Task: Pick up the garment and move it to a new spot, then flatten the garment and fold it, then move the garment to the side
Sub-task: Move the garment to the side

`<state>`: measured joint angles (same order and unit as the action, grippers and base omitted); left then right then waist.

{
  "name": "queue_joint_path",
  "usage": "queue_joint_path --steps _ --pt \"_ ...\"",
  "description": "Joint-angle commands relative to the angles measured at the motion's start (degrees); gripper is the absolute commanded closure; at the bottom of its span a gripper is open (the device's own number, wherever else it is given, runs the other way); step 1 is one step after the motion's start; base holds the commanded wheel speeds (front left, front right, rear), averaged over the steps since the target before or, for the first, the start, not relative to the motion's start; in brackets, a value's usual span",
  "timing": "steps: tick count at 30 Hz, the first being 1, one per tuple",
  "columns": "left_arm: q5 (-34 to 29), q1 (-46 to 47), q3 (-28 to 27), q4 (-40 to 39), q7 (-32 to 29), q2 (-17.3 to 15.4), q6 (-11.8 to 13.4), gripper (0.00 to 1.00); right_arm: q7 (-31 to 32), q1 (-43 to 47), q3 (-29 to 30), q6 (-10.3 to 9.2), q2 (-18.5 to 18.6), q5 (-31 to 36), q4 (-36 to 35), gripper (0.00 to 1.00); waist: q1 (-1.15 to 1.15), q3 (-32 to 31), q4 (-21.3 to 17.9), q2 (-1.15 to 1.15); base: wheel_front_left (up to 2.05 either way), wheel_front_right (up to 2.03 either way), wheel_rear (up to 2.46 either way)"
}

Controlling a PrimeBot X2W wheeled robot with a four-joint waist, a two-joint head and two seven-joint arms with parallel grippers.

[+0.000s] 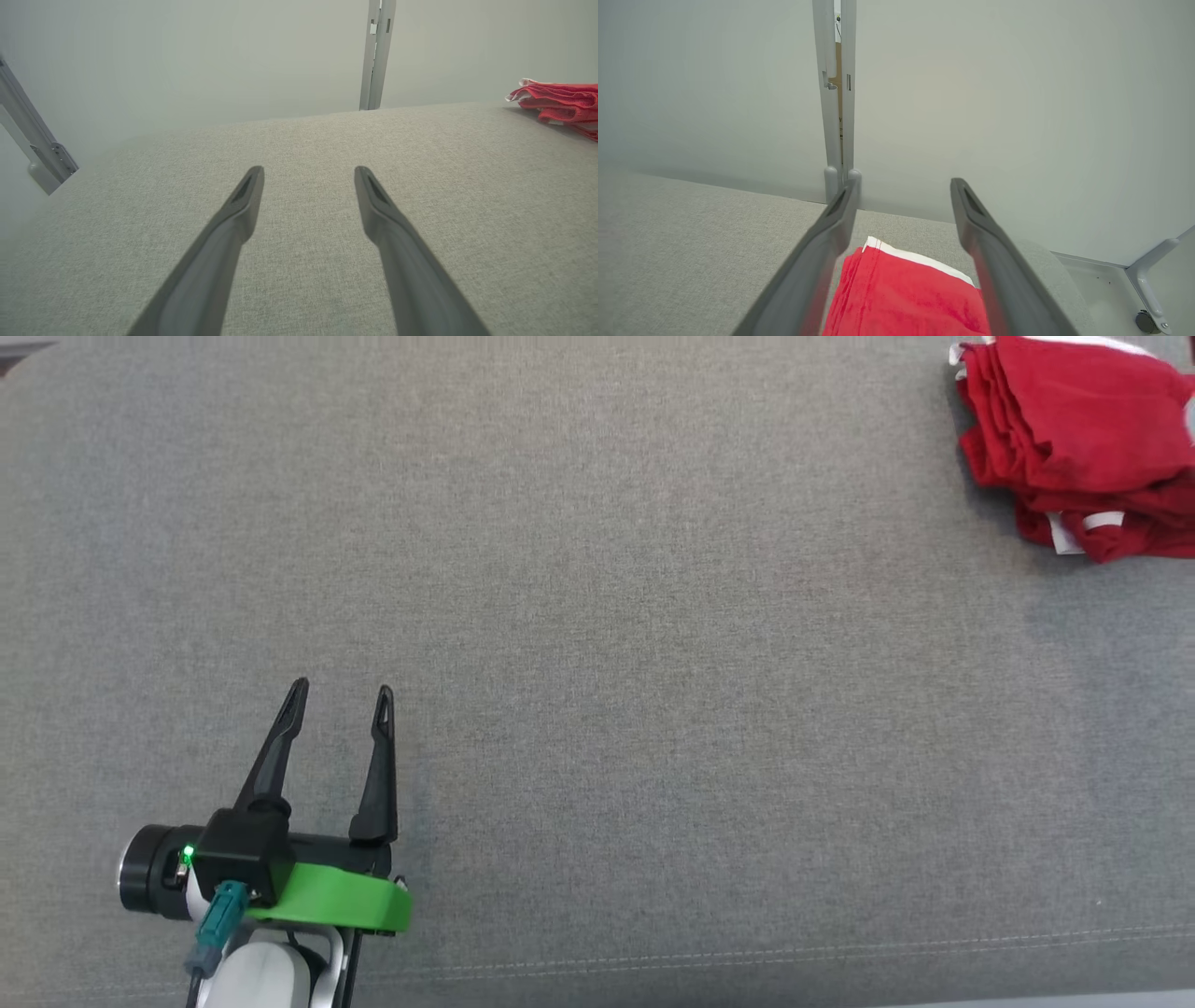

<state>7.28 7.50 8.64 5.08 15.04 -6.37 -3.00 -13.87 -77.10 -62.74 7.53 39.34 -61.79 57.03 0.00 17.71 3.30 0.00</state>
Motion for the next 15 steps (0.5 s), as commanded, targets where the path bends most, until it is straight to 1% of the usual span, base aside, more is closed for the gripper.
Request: queue_joint_path --steps 1,3,5,7,8,12,15 --pt "0.25 -1.12 -0.53 0.07 0.16 0.05 0.48 0.0 -0.91 2.01 0.89 -0.09 -1.12 -0.16 0.2 0.0 0.0 -3.64 -0.86 0.0 0.0 0.0 0.0" --pt "0.47 -1.91 -1.02 -0.06 0.16 0.22 0.71 0.0 -1.3 3.81 2.74 -0.09 -2.5 0.5 -0.18 0.0 0.0 -4.91 -1.22 0.0 0.0 0.0 0.0" --pt "0.52 -2.48 -1.54 -0.04 0.16 0.3 0.84 0.0 -1.34 5.12 6.86 -0.09 -3.2 2.33 -1.73 0.0 0.0 -6.07 -1.44 0.0 0.0 0.0 0.0" --pt "0.62 -3.14 -2.05 -0.2 0.16 0.44 1.0 0.0 -1.3 8.69 11.13 -0.09 -3.81 5.06 -3.42 0.0 0.0 -7.2 -1.37 0.0 0.0 0.0 0.0" --pt "0.68 -3.84 -2.58 -0.29 0.16 0.51 1.24 0.0 -1.28 11.86 15.82 -0.09 -4.36 8.25 -5.57 0.0 0.0 -8.45 -1.38 0.0 0.0 0.0 0.0" --pt "0.64 -5.2 -3.64 -0.24 0.16 0.34 1.39 0.0 -1.3 19.61 25.97 -0.08 -6.63 15.46 -10.52 0.0 0.0 -10.64 -1.71 0.0 0.0 0.0 0.0" --pt "0.56 -6.35 -4.29 -0.45 0.15 0.31 1.68 0.0 -1.3 25.85 32.85 -0.09 -9.05 20.77 -14.48 0.0 0.0 -12.13 -1.94 0.0 0.0 0.0 0.0"
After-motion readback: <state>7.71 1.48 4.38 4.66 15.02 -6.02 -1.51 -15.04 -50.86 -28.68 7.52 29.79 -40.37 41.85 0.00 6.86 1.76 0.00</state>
